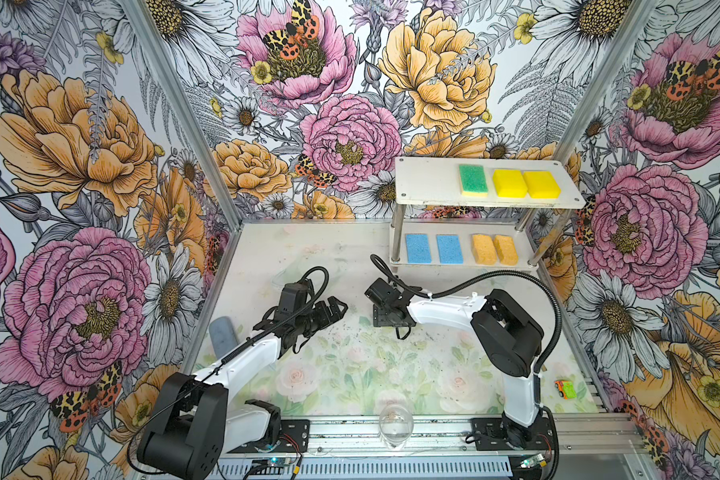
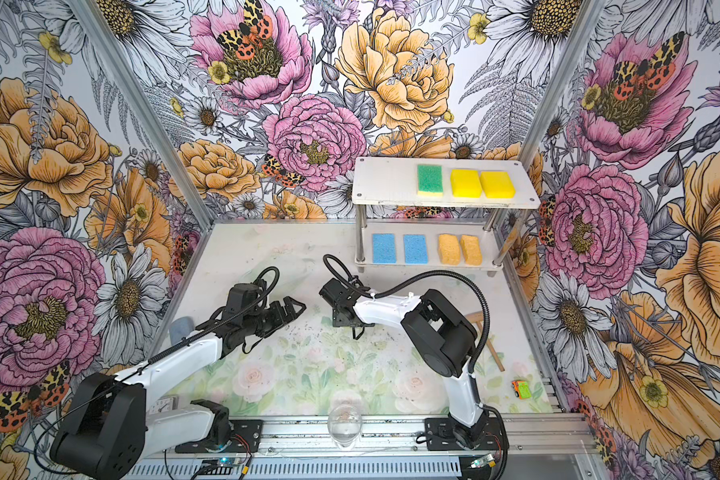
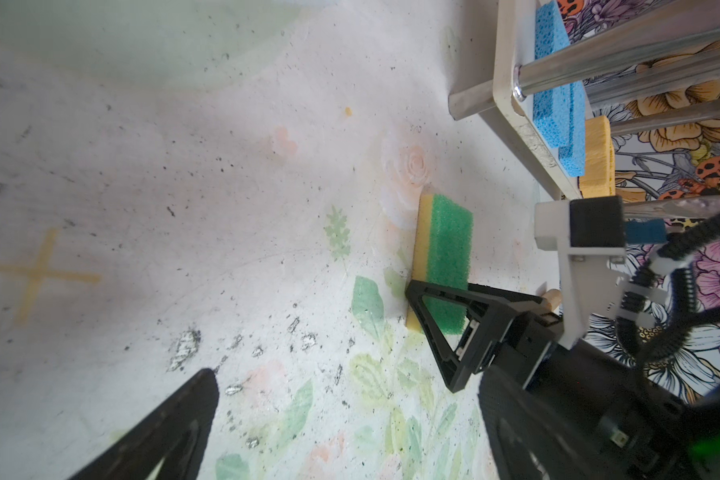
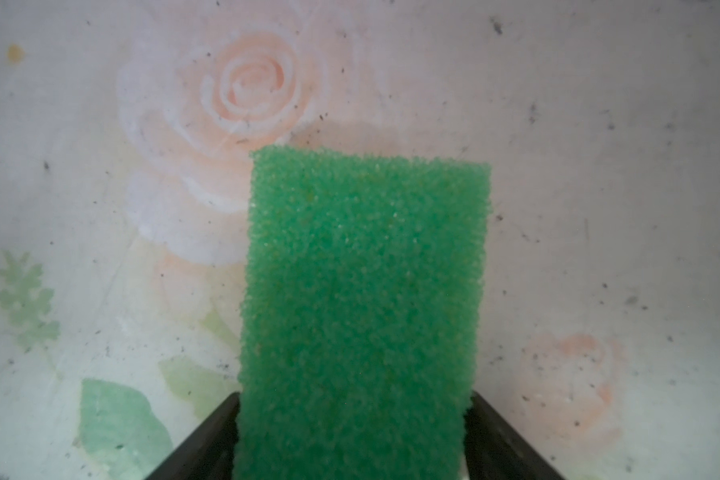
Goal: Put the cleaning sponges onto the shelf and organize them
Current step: 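Lower the open right gripper around the yellow-green sponge and close it, then lift the yellow-green sponge with the right gripper up over the top shelf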
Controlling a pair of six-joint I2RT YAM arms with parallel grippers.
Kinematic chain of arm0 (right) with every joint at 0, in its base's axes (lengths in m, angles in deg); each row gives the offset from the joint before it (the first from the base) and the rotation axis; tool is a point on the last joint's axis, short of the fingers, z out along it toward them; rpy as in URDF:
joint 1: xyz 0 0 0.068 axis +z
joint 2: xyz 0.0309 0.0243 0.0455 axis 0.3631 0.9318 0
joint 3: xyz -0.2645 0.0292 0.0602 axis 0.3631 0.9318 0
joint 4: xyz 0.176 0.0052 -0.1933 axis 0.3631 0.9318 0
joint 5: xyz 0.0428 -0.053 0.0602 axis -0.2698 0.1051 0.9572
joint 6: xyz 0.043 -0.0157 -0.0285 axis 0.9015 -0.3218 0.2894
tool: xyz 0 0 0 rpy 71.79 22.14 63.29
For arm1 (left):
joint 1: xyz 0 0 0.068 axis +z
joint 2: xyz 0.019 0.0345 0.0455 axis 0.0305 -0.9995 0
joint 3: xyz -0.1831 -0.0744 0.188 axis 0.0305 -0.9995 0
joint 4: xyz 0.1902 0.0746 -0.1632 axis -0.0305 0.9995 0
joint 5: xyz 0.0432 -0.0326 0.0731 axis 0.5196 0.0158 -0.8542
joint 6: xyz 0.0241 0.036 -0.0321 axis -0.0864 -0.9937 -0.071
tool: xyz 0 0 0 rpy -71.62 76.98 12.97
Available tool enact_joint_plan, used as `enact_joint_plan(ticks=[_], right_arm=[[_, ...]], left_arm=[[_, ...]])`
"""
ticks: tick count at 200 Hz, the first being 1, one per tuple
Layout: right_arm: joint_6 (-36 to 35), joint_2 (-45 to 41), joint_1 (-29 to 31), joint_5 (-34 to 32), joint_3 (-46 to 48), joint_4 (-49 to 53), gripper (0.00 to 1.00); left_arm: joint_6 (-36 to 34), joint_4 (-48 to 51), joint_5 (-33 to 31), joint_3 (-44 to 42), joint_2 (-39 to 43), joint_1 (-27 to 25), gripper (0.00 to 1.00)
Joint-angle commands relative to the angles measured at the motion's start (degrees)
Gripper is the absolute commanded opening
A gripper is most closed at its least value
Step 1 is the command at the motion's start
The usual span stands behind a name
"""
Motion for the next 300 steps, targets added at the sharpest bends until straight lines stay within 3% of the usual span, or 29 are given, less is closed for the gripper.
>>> enact_joint_plan(ticks=[1,49,145,227,276,300], right_arm=[[0.18,2.13,-0.57,-0.46,-0.47,-0.33,0.80],[0.03,2.31,-0.75,-0.55,-0.21,-0.28,0.75],[-3.33,-0.29,-0.84,-1.24,-0.21,-0.28,0.46],[-10.75,-5.48,-1.45,-1.63,-2.62,2.54,0.41],[-15.99,-7.93,-3.95,1.61,-6.52,6.15,0.40],[-20.31,-8.76,-5.17,6.33,-9.15,7.83,0.40]], left_arm=[[-0.55,-0.16,0.24,-0.46,0.48,0.56,0.99],[-0.55,-0.25,0.30,-0.32,0.04,0.56,0.99],[-0.54,0.01,0.30,-0.05,0.48,0.56,0.99],[-0.80,0.01,0.48,0.96,-0.57,0.56,0.99],[-0.90,-0.16,0.40,0.66,-0.76,0.56,0.99],[-0.98,-0.32,0.25,0.37,-0.75,0.65,0.99]])
